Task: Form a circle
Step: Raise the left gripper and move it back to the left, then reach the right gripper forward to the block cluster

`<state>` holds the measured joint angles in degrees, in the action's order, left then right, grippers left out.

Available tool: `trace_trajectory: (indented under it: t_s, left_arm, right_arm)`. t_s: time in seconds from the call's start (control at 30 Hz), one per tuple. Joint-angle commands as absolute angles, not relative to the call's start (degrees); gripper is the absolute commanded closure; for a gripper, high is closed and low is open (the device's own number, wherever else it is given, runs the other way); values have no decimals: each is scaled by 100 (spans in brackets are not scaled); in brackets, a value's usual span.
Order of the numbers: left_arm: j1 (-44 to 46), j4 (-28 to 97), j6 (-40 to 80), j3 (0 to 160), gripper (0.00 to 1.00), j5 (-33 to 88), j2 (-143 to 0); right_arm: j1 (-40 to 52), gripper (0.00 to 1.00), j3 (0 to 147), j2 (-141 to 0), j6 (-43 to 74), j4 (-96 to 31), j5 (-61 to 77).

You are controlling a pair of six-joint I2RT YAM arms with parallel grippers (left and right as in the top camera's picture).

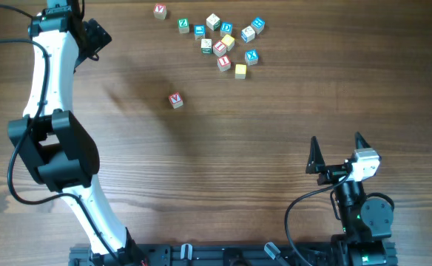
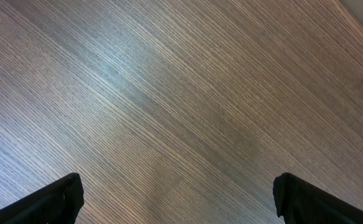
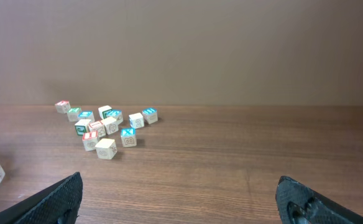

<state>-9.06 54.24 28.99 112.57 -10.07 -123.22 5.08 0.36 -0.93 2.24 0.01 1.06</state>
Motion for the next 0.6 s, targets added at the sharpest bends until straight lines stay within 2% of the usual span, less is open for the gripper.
trace_trajectory:
  t_s: [0.0, 0.13, 0.23, 0.3, 0.57]
  left_arm:
    - [-913, 5430, 2871, 11314, 0, -1079, -12302]
    - [-913, 5430, 2871, 11314, 0, -1079, -12302]
    - [-913, 5430, 2871, 11314, 0, -1079, -12302]
    - [-913, 5430, 2871, 11314, 0, -1079, -12302]
    - [-913, 5430, 2871, 11314, 0, -1079, -12302]
  right_arm:
    - [484, 0, 30, -58, 167, 78, 143]
    - [484, 0, 34, -60, 198, 78, 1131]
    - [484, 0, 276, -143, 923, -5, 1140]
    - [484, 0, 637, -303, 917, -14, 1144]
    - [484, 0, 3498, -2545, 899, -1015, 1422]
